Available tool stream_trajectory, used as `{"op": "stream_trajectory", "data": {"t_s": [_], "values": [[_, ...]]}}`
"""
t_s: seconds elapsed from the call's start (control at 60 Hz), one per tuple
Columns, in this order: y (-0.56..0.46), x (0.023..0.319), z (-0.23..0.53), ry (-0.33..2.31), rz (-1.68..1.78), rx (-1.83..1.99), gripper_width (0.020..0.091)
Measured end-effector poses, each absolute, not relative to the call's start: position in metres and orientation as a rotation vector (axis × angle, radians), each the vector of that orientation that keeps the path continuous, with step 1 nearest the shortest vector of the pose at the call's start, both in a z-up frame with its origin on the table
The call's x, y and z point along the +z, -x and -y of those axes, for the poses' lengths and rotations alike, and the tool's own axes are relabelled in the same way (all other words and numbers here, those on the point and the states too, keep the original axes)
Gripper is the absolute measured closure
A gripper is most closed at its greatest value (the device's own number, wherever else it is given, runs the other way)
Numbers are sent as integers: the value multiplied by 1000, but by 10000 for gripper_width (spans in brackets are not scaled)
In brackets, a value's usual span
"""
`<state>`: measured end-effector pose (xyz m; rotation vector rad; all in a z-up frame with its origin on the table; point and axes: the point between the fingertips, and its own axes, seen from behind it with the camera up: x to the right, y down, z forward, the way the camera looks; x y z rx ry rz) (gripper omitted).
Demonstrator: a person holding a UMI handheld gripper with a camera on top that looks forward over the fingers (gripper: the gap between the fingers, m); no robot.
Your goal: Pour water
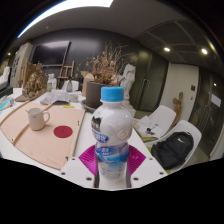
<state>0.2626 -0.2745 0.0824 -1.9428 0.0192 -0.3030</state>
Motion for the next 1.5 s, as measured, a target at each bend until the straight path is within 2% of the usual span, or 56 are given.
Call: {"op": "stream_trajectory", "data": {"t_s": [0.233, 0.367, 0.467, 0.733, 0.95, 1.067, 1.167, 1.35, 1.5], "values": [[-246, 169, 221, 1855, 169, -688, 752], [-196, 198, 176, 1766, 426, -962, 752], [-155, 202, 143, 1666, 651, -1142, 752], [-82, 185, 88, 1310, 1166, -1591, 755], [-64, 173, 76, 1179, 1342, -1717, 755], [-58, 174, 74, 1186, 1343, -1696, 755], [-62, 177, 76, 1306, 1243, -1593, 754], [-73, 191, 89, 1686, 720, -1110, 753], [-64, 171, 95, 1891, 322, -599, 750]]}}
